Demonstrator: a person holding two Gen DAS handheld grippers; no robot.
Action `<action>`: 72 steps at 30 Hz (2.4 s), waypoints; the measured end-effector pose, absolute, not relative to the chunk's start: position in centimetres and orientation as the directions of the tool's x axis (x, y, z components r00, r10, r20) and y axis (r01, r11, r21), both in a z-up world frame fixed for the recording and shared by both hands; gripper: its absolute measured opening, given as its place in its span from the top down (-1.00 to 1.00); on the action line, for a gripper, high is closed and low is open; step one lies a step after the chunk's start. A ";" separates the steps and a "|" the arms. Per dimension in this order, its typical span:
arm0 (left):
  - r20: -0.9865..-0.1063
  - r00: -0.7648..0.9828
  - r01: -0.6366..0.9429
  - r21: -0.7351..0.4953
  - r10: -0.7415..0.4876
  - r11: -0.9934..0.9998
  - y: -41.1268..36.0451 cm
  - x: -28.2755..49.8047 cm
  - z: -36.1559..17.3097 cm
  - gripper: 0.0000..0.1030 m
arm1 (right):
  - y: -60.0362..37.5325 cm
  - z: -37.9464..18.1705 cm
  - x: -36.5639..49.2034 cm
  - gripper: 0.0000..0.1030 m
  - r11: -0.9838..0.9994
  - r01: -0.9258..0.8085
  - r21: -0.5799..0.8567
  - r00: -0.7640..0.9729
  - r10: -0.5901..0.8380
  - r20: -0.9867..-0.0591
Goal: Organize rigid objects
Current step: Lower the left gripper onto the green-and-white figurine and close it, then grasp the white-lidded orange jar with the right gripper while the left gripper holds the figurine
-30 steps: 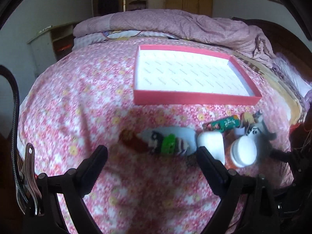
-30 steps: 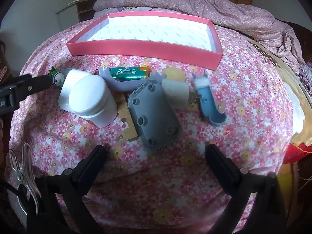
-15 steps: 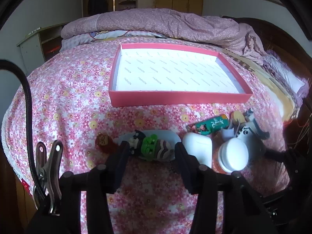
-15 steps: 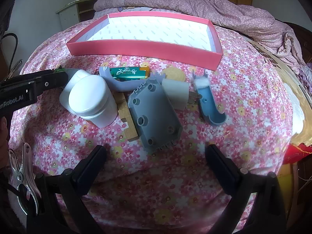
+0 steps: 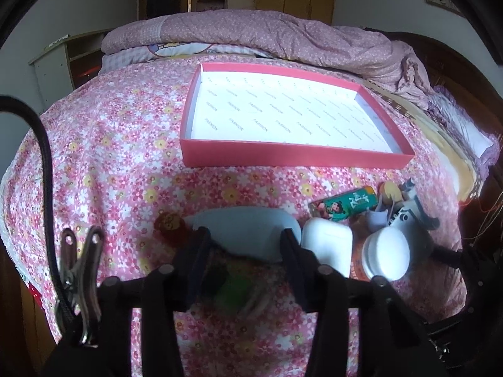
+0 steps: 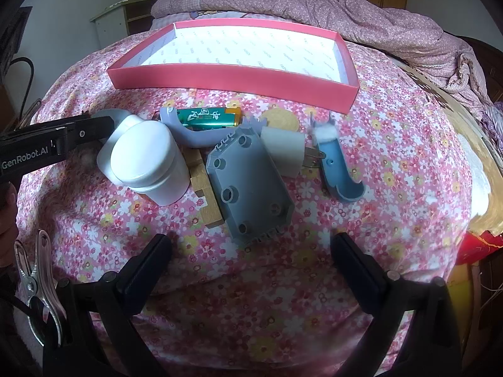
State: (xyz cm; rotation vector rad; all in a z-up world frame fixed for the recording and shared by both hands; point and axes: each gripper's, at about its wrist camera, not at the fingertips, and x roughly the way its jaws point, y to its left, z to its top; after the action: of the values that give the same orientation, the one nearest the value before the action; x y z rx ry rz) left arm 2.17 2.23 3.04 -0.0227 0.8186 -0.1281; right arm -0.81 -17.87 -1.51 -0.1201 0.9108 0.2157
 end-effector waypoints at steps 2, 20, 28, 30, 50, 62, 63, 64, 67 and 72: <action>-0.722 0.681 0.101 -0.076 -0.125 0.992 2.4 1.9 3.2 0.53 | -17.9 -1.5 -0.8 -1.00 0.972 -0.236 -0.012 0.594 0.134 -0.794; -0.750 0.655 0.092 -0.046 -0.096 0.995 4.0 -3.6 3.6 0.13 | -17.9 -1.5 -0.8 -1.00 0.972 -0.236 -0.012 0.595 0.135 -0.792; -0.764 0.632 0.078 -0.107 -0.133 0.991 4.9 -5.2 2.6 0.13 | -18.0 -1.0 -0.6 -0.96 0.968 -0.252 0.005 0.578 0.154 -0.801; -0.759 0.639 0.082 -0.093 -0.124 0.992 4.7 -5.5 2.5 0.13 | -18.3 -0.5 -0.7 -0.78 0.964 -0.265 0.035 0.572 0.186 -0.799; -0.738 0.658 0.121 -0.093 -0.150 0.988 4.9 -5.9 2.1 0.04 | -14.2 3.6 -0.5 -0.23 0.910 -0.407 0.080 0.584 0.326 -0.743; -0.711 0.680 0.107 -0.143 -0.177 0.984 5.7 -6.3 1.8 -0.05 | -13.9 3.0 -1.2 -0.23 0.882 -0.421 0.210 0.481 0.414 -0.773; -0.710 0.681 0.105 -0.144 -0.176 0.984 5.8 -6.3 1.7 -0.09 | -13.4 2.7 -0.9 -0.23 0.887 -0.419 0.194 0.478 0.397 -0.784; -0.710 0.682 0.102 -0.141 -0.173 0.985 5.8 -6.3 1.7 -0.12 | -13.1 2.4 -0.6 -0.23 0.893 -0.415 0.175 0.481 0.378 -0.791; -0.715 0.680 0.099 -0.127 -0.160 0.987 5.6 -6.2 1.6 -0.18 | -12.6 2.0 0.1 -0.23 0.911 -0.396 0.114 0.509 0.321 -0.799; -0.711 0.683 0.097 -0.138 -0.167 0.986 5.8 -6.2 1.5 -0.18 | -12.6 1.7 1.4 -0.23 0.922 -0.372 0.106 0.530 0.305 -0.791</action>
State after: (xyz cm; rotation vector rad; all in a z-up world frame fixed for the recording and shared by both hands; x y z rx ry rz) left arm -6.19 5.82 1.55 -0.0918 0.8060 -0.1486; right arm 1.38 -12.62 1.67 -0.0788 0.9284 0.4048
